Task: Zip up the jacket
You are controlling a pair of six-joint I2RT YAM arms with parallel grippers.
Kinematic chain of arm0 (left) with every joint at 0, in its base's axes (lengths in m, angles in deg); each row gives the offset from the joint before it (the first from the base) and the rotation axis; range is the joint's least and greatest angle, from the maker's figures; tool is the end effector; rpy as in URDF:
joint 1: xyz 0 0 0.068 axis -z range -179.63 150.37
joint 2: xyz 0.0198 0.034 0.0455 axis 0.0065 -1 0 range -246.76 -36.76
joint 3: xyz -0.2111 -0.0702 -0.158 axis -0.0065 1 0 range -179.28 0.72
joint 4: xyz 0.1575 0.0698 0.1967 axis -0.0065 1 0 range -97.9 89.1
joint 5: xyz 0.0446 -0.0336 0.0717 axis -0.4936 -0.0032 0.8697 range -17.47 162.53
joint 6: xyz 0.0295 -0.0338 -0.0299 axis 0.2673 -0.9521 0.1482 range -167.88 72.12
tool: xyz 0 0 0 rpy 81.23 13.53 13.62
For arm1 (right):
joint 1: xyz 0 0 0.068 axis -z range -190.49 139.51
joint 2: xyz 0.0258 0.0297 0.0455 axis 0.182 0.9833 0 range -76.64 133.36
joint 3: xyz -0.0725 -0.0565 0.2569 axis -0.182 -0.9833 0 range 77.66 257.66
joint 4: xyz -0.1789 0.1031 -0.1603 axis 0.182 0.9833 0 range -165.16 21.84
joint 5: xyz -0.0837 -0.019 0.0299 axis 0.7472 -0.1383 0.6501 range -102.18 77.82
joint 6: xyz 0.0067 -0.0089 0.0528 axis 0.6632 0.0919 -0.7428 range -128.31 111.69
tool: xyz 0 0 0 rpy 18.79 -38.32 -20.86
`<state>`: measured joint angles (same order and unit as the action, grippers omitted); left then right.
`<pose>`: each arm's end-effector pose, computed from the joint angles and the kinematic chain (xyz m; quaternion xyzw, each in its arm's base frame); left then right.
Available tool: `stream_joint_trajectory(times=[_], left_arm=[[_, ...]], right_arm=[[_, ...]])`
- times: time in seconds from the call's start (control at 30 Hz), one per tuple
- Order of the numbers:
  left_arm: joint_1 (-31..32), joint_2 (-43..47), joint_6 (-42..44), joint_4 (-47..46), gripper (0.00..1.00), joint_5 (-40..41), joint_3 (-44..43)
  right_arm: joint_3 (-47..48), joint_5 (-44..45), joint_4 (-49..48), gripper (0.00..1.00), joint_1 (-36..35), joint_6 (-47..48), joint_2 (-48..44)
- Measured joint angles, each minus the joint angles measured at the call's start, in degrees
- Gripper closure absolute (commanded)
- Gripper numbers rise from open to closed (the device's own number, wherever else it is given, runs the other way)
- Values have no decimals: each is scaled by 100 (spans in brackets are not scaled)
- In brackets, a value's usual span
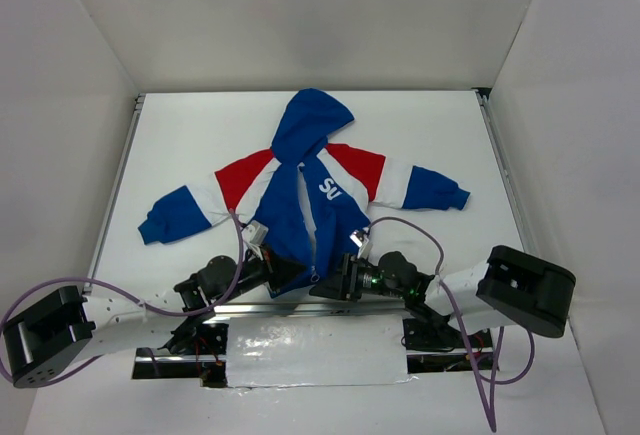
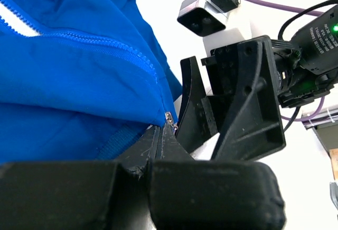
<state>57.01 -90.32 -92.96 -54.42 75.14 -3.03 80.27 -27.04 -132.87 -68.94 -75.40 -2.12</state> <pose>0.0984 -0.1466 0.1712 0.0577 0.7248 -0.5218 0.4461 0.0904 0.1647 0.1271 -0.0203 0.7862 0.5883 0.1880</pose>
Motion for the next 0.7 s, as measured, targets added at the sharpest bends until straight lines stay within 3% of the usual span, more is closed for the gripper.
stream_joint_trajectory(times=[0.53,0.7], left_arm=[[-37,-175,-44,-140,100,-127,-68],[-55,-188,-44,-149,100,-144,-85]], right_arm=[[243,433,-105,35,-66,94,-7],[245,494,-116,49,-66,94,9]])
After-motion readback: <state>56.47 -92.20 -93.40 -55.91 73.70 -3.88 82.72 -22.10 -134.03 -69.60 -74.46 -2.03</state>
